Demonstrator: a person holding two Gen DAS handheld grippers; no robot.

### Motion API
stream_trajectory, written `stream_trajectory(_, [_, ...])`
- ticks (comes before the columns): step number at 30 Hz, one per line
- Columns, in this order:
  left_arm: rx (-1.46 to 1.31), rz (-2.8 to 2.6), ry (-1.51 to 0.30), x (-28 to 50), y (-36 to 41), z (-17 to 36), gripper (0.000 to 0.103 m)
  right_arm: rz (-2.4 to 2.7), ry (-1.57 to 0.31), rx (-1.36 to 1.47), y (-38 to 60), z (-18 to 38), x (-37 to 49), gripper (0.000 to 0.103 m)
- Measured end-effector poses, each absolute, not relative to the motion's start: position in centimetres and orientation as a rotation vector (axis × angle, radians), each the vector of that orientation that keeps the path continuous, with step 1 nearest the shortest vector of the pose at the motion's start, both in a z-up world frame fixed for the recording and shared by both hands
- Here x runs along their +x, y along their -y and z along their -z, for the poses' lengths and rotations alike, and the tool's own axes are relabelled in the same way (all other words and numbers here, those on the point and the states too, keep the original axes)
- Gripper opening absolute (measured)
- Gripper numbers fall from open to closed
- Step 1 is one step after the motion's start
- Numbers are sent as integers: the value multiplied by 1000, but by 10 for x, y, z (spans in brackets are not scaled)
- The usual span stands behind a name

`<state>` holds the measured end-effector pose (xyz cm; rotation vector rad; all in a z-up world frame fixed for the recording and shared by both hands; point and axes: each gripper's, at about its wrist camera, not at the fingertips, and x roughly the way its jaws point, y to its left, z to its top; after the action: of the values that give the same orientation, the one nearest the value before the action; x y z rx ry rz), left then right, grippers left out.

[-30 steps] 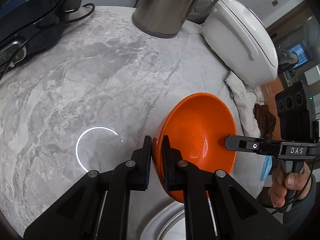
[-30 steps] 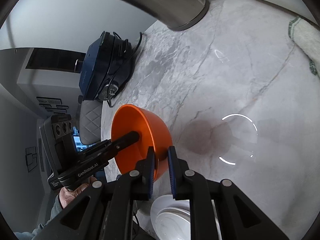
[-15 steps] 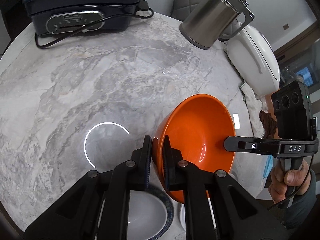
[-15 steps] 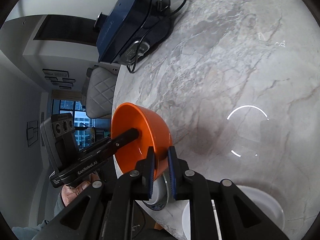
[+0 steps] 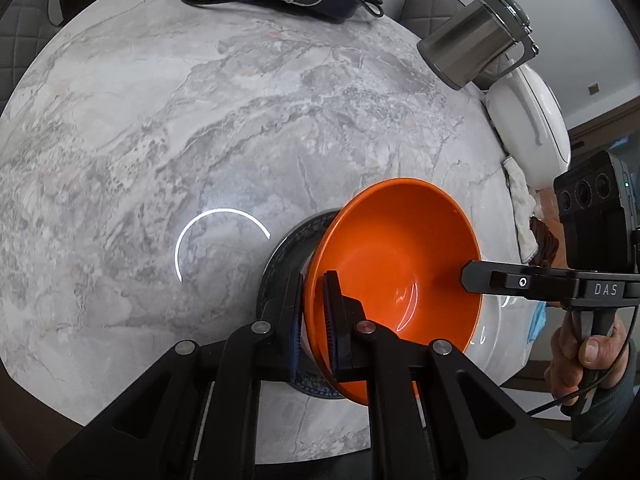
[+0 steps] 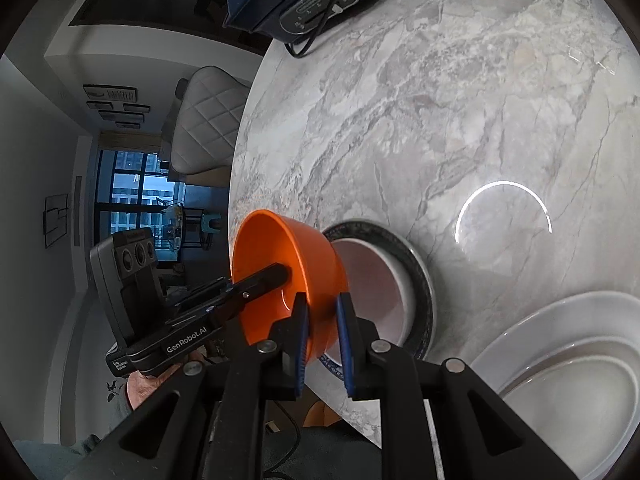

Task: Organize plates and bowls
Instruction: 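Lift the orange bowl with both grippers and carry it over the patterned bowl, then lower the orange bowl into the small white bowl and open both grippers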

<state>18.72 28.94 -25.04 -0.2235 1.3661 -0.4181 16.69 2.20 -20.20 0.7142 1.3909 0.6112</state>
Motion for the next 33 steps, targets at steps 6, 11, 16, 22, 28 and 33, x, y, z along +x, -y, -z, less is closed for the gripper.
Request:
stream_trajectory(6, [-173,422,-1377,179,-287,264,9,-545,-1409,711,-23,210,151,16])
stream_trajectory(11, [-120,422,-1369,185,-280,270,9,-498,-1409,710,-18,215,147,16])
stream_trajectory(16, [-100,433,-1392,184,-275,282,9,-471,-1406,725,-13,221,143,16])
stream_trajectory(22, [-113,442,-1400,184,-275,288,9,-446,-1411,682,-15,227,141,15])
stream_trajectory(28, [-139,441,-1389,185,-280,286,9,-444,-1415,614,-20,230,143,14])
stream_trajectory(33, [-235,457,-1344,184,-294,276,10,-431,-1416,506,-29,230,146,14])
